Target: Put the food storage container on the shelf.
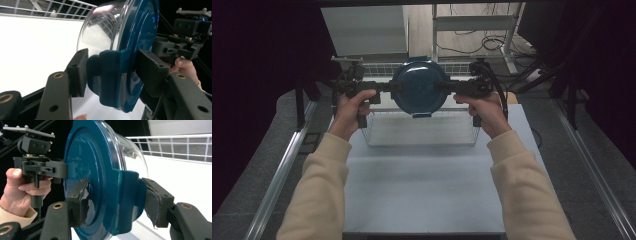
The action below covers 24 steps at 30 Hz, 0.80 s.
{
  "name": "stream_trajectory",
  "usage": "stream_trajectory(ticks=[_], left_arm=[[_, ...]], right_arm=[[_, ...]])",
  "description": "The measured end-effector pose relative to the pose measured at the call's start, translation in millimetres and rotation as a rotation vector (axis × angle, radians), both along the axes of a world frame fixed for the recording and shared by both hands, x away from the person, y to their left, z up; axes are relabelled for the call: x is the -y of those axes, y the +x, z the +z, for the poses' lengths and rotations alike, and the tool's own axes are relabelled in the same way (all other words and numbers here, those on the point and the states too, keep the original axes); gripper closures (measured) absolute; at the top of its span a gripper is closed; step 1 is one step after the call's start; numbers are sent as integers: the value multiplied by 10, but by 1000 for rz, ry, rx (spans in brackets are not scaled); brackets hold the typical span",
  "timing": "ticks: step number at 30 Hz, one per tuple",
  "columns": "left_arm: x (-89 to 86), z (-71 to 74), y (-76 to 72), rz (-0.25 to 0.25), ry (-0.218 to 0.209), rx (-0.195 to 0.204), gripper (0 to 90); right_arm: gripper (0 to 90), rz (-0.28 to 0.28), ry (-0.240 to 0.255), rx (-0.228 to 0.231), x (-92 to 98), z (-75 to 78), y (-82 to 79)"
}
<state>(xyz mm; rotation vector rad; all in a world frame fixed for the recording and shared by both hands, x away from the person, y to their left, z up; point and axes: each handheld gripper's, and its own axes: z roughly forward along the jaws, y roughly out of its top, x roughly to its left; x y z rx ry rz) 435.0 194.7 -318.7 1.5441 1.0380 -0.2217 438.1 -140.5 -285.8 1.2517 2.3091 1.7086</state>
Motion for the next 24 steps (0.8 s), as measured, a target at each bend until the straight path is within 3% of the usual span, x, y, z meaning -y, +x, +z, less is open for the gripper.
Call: stream_trajectory(ticks=[2,3,8,9,11,13,16,20,22,23,24], left_arm=[[12,-47,106,3,6,-23,441],[22,-75,151,7,7,-35,441],[2,-182,332,46,-70,-86,444],[7,-207,368,58,-82,-100,432],[19,-283,455,73,-100,-143,418],[16,-348,513,78,-132,-169,398],[27,-371,539,82,-141,-167,398],[49,-375,514,90,-131,-142,358],[17,-365,452,147,-114,-116,277],[-13,-354,401,173,-102,-98,234],[-48,-343,337,194,-80,-75,234]], right_arm=[[404,-19,4,-43,-2,-76,149],[404,-19,4,-43,-2,-76,149],[372,-64,49,-90,-9,-181,326],[330,-87,52,-129,-38,-215,381],[312,-95,53,-153,-50,-240,414],[296,-115,87,-206,-48,-298,477],[270,-137,142,-294,-10,-394,582],[256,-142,152,-284,-14,-418,585],[184,-169,120,-253,-24,-406,547],[139,-219,71,-202,-13,-365,462],[139,-219,71,-202,-13,-365,462]])
